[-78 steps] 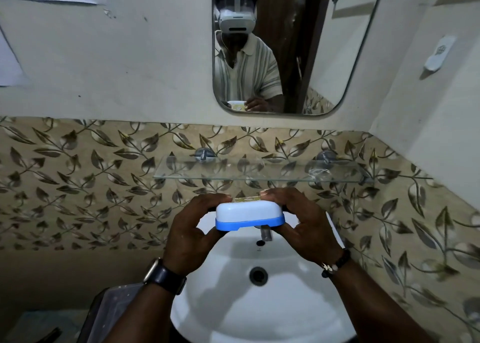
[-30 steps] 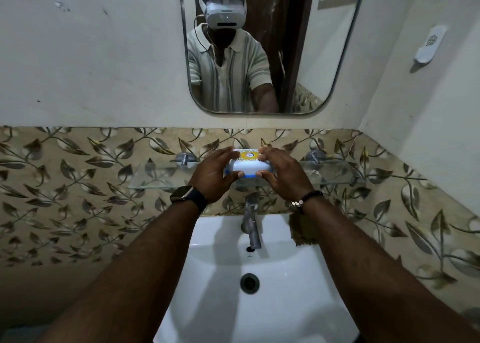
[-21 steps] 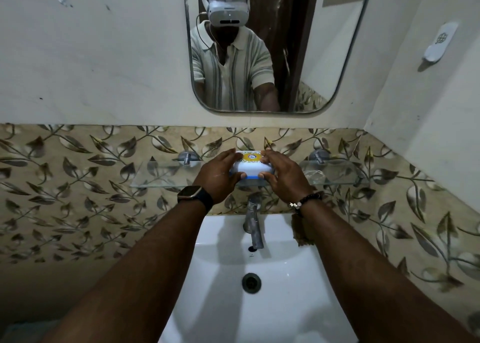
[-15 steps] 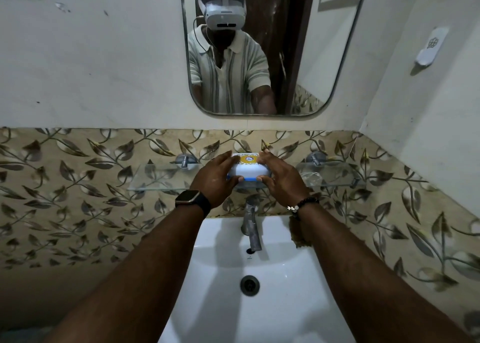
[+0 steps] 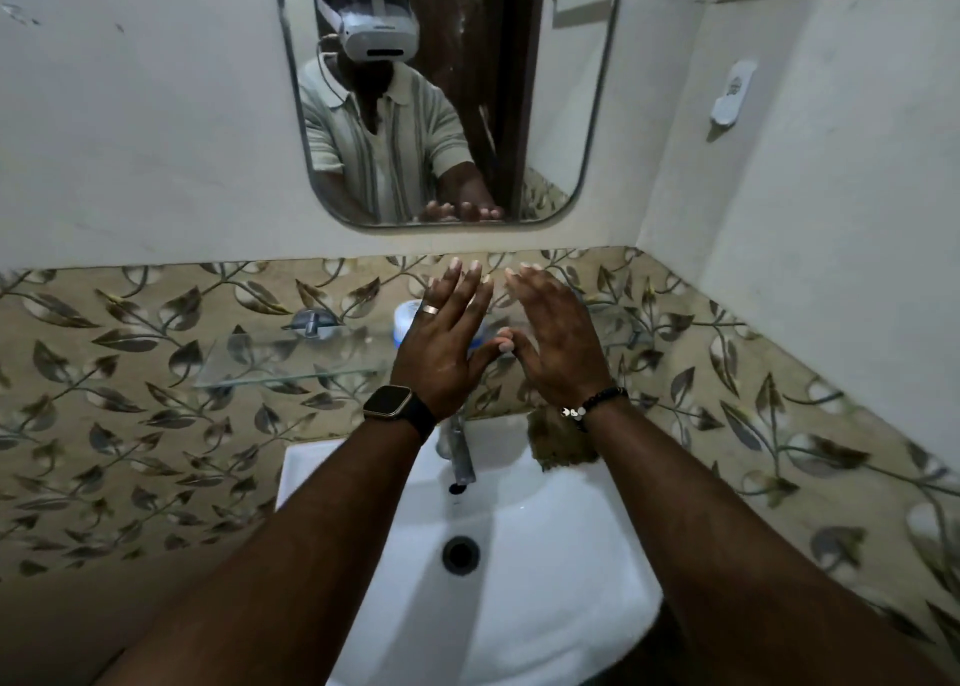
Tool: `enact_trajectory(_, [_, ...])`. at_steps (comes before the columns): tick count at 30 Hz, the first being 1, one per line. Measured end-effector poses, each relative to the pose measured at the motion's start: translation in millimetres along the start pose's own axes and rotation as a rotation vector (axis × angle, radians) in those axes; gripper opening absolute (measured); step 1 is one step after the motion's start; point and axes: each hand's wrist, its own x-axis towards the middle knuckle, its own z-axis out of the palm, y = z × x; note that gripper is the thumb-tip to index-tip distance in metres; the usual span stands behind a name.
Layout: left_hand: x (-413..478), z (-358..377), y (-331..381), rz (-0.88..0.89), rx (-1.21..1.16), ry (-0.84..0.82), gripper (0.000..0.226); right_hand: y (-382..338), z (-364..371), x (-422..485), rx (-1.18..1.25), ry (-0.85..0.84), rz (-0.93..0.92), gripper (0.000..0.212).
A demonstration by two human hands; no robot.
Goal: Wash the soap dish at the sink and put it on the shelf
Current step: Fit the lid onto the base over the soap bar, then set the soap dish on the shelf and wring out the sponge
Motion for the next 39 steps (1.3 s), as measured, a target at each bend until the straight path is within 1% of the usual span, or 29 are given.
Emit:
enact_trajectory(3, [8, 14, 21, 0.053, -0.013, 0.007, 0.066, 12, -18, -14, -0.034, 0.014, 0.042, 0.063])
enact_trajectory(8, [10, 30, 45, 0.096, -0.038, -0.029, 0.070, 28, -41, -41, -0.099, 0.007, 0.099, 0.064])
enact_trajectory(13, [1, 45, 65, 0.112, -0.079, -0.071, 0.072, 36, -49, -70, -0.120, 0.008, 0.165, 0.067])
enact_trajectory(15, [-12, 56, 73, 0.131, -0.084, -0.111, 0.069, 37, -46, -87, -0.143, 0.004, 0.184, 0.067])
enact_trajectory(17, [-31, 71, 81, 0.193, -0.094, -0.132, 0.061, 39, -38, -108, -0.158, -0.011, 0.214, 0.068])
enact_trajectory(20, [-65, 94, 89, 0.238, -0.129, -0.167, 0.055, 37, -19, -142, -0.163, -0.073, 0.277, 0.076])
enact_trajectory(24, [-102, 113, 86, 0.232, -0.095, -0.277, 0.054, 40, 5, -182, -0.149, -0.305, 0.337, 0.078])
enact_trajectory(26, [-108, 118, 84, 0.197, -0.093, -0.357, 0.053, 46, 17, -191, -0.152, -0.366, 0.349, 0.079])
enact_trajectory(30, [-106, 132, 78, 0.098, -0.072, -0.464, 0.054, 63, 33, -194, -0.154, -0.424, 0.354, 0.079])
enact_trajectory(35, [-97, 157, 69, 0.040, -0.039, -0.539, 0.064, 88, 52, -194, -0.143, -0.481, 0.349, 0.081])
enact_trajectory(39, [-96, 187, 55, -0.018, -0.039, -0.584, 0.061, 107, 70, -191, -0.105, -0.483, 0.351, 0.079])
